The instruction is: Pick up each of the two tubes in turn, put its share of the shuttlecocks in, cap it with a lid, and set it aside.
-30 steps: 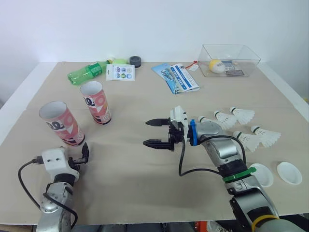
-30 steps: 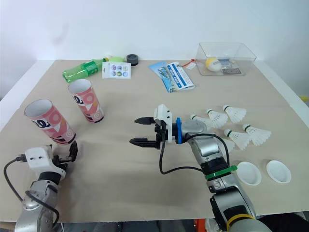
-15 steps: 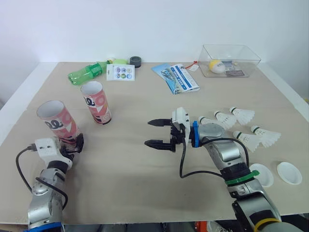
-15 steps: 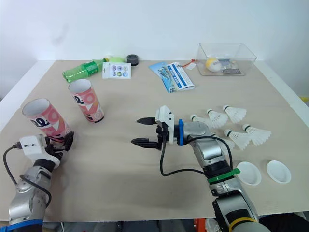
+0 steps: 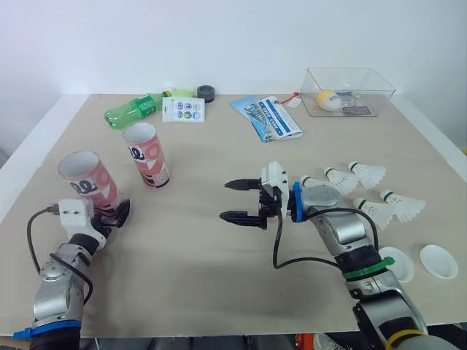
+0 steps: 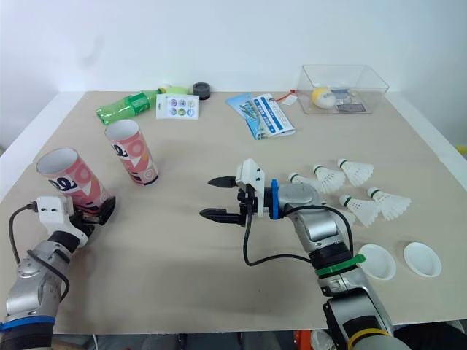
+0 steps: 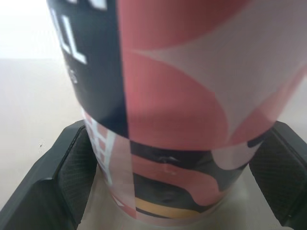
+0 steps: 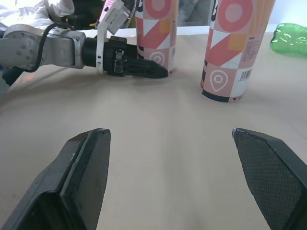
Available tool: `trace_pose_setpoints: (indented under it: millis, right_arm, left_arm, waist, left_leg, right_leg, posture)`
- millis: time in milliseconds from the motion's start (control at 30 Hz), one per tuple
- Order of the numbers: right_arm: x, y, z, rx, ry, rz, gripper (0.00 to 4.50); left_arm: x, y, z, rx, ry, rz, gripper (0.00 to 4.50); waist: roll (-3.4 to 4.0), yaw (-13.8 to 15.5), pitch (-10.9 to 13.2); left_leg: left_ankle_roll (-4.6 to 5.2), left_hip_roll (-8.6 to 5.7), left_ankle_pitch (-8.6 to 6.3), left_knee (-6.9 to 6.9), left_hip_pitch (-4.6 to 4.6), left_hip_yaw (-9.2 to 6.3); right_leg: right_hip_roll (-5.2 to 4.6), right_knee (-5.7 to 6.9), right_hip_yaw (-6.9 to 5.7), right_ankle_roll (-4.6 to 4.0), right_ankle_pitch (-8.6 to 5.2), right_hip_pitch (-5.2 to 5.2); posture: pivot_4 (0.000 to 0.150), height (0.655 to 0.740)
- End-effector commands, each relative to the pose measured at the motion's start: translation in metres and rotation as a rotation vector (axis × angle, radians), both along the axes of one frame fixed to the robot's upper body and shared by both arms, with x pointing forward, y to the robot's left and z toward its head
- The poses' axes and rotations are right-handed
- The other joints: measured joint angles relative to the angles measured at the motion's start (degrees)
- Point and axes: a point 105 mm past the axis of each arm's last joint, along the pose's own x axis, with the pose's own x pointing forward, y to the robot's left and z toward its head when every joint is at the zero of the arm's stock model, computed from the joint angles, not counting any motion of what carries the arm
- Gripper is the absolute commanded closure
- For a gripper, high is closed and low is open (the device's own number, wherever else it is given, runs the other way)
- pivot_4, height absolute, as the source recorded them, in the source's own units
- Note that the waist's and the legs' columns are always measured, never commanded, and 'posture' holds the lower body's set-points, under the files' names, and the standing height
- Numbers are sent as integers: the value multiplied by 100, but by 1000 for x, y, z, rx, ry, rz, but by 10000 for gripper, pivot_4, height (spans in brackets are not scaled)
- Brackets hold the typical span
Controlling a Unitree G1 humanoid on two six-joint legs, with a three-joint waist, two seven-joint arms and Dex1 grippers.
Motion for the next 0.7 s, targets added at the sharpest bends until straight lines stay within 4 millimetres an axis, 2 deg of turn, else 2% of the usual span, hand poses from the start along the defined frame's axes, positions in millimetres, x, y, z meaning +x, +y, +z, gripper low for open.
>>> trace_pose_setpoints:
  millis: [33, 367, 500, 700]
  right_arm:
    - [-2, -2, 15, 30, -53, -2, 0]
    - [-2, -1, 14, 36, -52, -6, 0]
    - [-2, -3, 16, 42, -59, -10, 0]
    - [-8, -12, 24, 62, -73, -29, 0]
  left_arm:
    - [-1, -1, -12, 48, 50, -27, 7500]
    - [0, 0, -9, 111, 50, -77, 7500]
    - [-1, -17, 1, 163, 6, -196, 7500]
    - [-18, -77, 11, 276, -17, -560, 7500]
  waist:
    - [2, 0, -1]
    - [2, 1, 0]
    - [3, 0, 1]
    - [5, 23, 5]
  left_leg:
    - [0, 0, 0, 0, 0, 0]
    - [0, 0, 0, -1, -1, 0]
    - [0, 0, 0, -1, -2, 1]
    - [-3, -5, -2, -11, -10, 1]
  right_leg:
    - [0, 0, 0, 0, 0, 0]
    - [0, 0, 0, 0, -1, -1]
    - [-1, -1, 0, 0, -1, -1]
    - [-9, -4, 0, 5, -15, -4]
  posture:
    - [1500, 7400]
    - [1500, 7400]
    - [1500, 7400]
    - [1500, 7400]
